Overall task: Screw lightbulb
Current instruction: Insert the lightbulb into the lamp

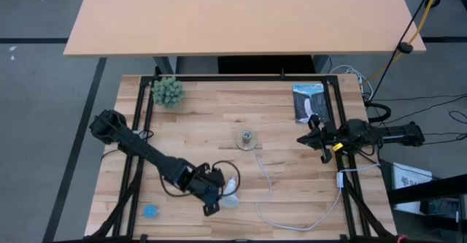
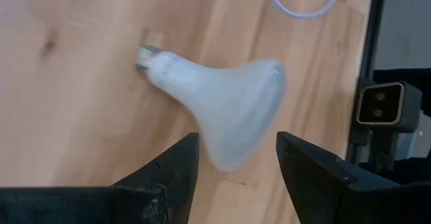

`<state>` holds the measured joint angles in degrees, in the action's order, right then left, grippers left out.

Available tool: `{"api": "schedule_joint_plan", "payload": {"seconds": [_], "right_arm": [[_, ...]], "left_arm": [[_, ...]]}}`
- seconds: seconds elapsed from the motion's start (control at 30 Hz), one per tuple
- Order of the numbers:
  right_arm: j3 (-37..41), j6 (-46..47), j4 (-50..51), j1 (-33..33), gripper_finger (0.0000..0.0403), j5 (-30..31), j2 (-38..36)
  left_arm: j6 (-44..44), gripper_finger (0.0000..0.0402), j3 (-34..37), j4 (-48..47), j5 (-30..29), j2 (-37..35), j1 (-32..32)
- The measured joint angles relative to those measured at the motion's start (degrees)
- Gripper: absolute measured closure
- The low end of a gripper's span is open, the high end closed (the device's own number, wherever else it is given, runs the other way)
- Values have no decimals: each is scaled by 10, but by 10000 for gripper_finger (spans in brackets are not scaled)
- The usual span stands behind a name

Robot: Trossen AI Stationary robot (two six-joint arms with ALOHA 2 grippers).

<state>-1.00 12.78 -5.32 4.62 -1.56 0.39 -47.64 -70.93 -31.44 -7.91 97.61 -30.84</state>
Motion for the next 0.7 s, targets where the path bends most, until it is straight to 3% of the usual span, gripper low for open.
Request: {"api": "schedule_joint_plan", "payload": {"seconds": [0.4,0.5,0.63,0.7], "right_arm": [[0,0,0,0,403,0,0],[0,0,0,0,403,0,0],[0,0,0,0,403,0,0],[0,0,0,0,403,0,0]], "left_arm": [[-29,200,-10,-26,-5,48,-8],[-51,200,-10,-111,-12,56,1],[-179,200,-10,-293,-57,57,12],[-221,200,-10,-324,-66,57,10]]}}
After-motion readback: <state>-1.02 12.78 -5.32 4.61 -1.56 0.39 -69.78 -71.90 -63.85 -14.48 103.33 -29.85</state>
